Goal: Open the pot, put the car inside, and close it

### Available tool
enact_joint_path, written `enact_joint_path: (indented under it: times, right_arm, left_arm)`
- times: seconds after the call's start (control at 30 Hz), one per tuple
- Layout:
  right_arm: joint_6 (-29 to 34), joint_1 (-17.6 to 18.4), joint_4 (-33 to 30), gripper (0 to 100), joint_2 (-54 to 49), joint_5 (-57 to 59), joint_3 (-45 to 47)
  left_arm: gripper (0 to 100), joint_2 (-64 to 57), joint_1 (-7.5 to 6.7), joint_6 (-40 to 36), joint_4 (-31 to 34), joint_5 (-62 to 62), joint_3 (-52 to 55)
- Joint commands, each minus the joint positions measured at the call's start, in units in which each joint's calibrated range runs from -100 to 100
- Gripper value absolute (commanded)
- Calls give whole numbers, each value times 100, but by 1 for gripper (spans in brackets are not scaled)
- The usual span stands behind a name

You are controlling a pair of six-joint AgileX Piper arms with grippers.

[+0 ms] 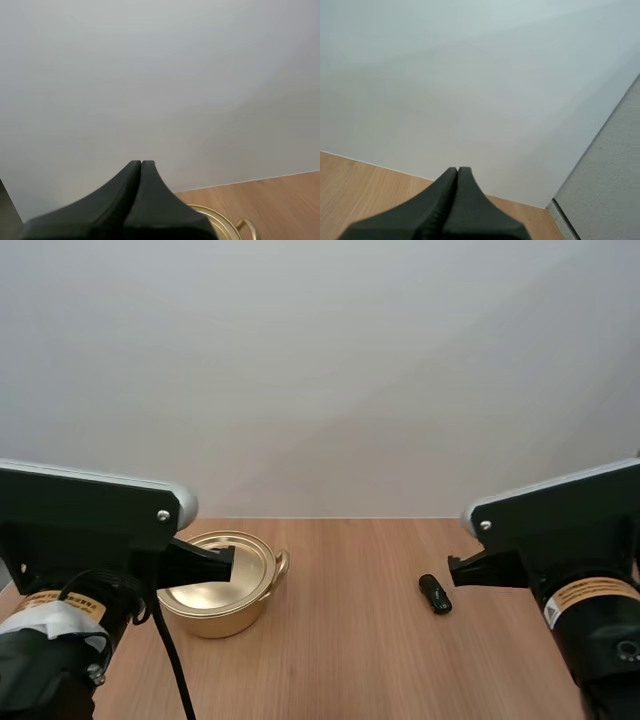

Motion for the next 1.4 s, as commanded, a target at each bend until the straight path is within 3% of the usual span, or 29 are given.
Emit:
enact_joint_path:
  times: [0.0, 0.13, 0.4, 0.53, 0.93, 1.37]
  right_arm:
    - [-437, -36, 2874, 0, 0, 1096, -501]
    - [-1676, -61, 3763, 0, 131, 1822, -514]
    - [-2249, -61, 3969, 0, 1031, 2167, -514]
    - [-2284, -61, 3958, 0, 1343, 2264, -514]
    - [-2349, -61, 3958, 0, 1385, 2264, -514]
    - [-2349, -61, 3958, 0, 1385, 2264, -514]
  left_arm:
    - [0, 0, 3, -21, -49, 527, -3]
    - [0, 197, 3, 18, -52, 582, -31]
    - [0, 1376, 11, 339, -98, 1089, -453]
    - [0, 2199, 115, 428, -110, 1664, -800]
    - [0, 5034, 117, 714, -400, 3104, -2030]
    - [0, 6366, 117, 748, -400, 3124, -2703]
